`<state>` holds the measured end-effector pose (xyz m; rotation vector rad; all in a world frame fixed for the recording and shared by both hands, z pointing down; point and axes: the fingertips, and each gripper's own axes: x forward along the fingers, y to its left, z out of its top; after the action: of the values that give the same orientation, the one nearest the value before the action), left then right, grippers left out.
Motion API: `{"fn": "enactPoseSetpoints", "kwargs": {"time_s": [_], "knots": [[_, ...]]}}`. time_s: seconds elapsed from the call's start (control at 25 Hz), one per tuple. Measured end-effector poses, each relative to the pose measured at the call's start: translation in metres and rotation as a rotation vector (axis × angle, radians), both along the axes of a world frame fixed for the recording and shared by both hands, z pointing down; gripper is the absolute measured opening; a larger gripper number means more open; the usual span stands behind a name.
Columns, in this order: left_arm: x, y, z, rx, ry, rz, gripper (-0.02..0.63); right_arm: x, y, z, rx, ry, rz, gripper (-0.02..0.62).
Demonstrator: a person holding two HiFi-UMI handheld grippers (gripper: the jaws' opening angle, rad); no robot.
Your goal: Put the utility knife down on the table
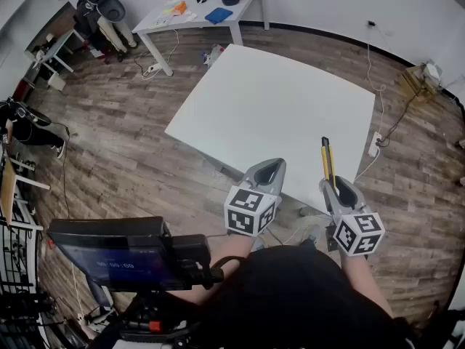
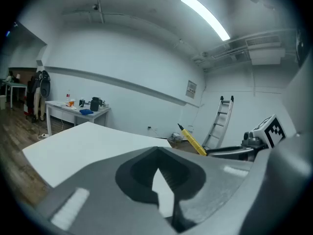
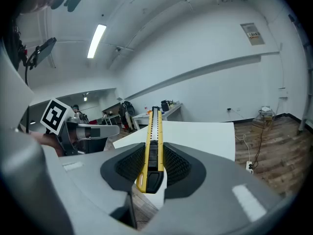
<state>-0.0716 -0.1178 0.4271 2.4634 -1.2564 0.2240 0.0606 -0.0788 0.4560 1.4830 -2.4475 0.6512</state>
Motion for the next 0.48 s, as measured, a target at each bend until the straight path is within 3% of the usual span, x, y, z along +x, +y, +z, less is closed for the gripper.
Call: {"fn": "enactPoseSetpoints", "kwargs": {"time_s": [0.48], "knots": [[0.024,-0.008,0.018,-0.047,-0.015,-0.002,0.0,0.017,-0.019,0.032,-0.064,0.036,-0.045,0.137]]}}
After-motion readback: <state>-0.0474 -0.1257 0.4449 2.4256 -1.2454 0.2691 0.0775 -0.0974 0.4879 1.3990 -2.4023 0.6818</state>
